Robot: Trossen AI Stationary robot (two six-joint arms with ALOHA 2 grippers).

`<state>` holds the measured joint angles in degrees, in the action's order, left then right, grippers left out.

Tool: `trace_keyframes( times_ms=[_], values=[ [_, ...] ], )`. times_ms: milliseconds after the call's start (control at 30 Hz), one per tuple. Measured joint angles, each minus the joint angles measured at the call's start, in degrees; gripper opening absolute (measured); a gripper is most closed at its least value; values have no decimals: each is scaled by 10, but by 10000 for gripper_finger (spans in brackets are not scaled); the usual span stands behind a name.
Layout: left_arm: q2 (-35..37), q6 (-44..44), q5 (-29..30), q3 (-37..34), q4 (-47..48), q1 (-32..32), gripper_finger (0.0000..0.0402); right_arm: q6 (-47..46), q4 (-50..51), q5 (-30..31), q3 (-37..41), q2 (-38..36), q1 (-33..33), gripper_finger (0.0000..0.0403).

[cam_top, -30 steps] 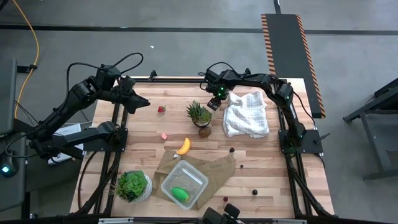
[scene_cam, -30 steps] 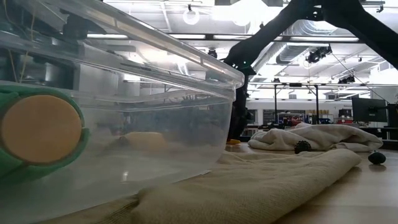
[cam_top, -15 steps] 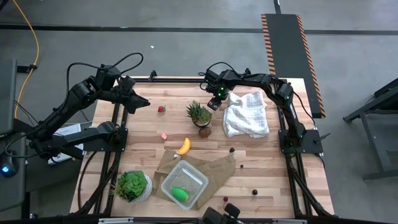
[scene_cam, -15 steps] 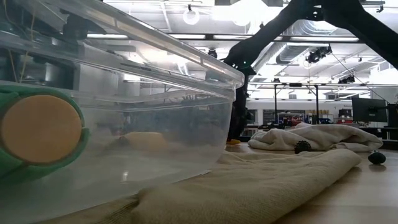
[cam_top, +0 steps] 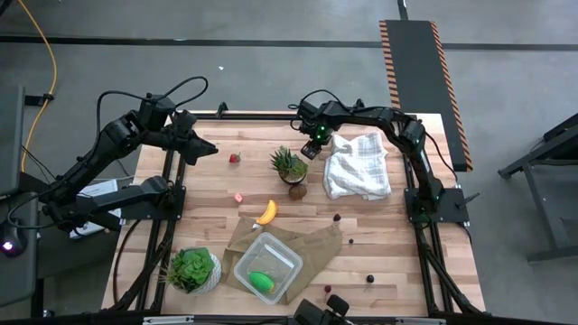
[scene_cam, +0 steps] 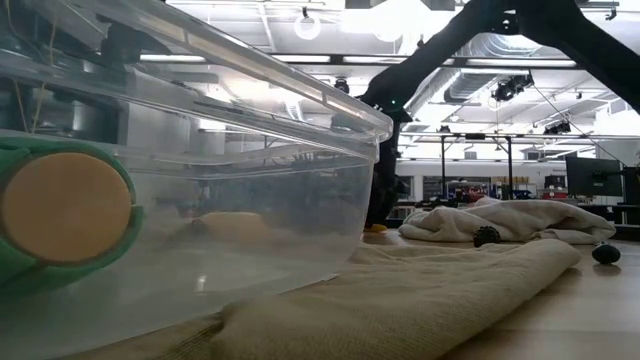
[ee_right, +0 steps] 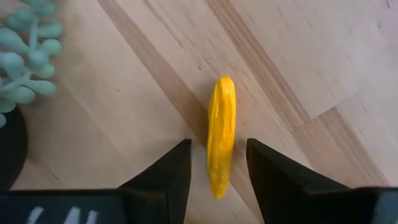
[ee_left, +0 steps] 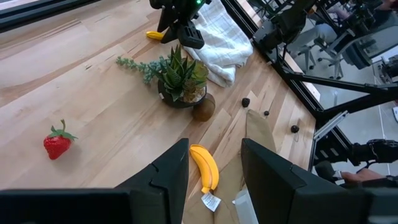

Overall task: Pick and placing Produce into tupperware
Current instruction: Put the yellow corn into the container

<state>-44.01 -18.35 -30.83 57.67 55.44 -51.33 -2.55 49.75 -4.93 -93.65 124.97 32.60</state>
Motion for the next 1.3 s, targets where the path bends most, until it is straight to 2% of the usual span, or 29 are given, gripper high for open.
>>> trace_keyframes(
  times_ms=[933,1300],
  values=[
    [0,0,0,0,0,0,133,-19,-1,0,0,0,0,47],
    [0,1,0,0,0,0,133,-28,6,0,-19,1,0,40]
  ],
)
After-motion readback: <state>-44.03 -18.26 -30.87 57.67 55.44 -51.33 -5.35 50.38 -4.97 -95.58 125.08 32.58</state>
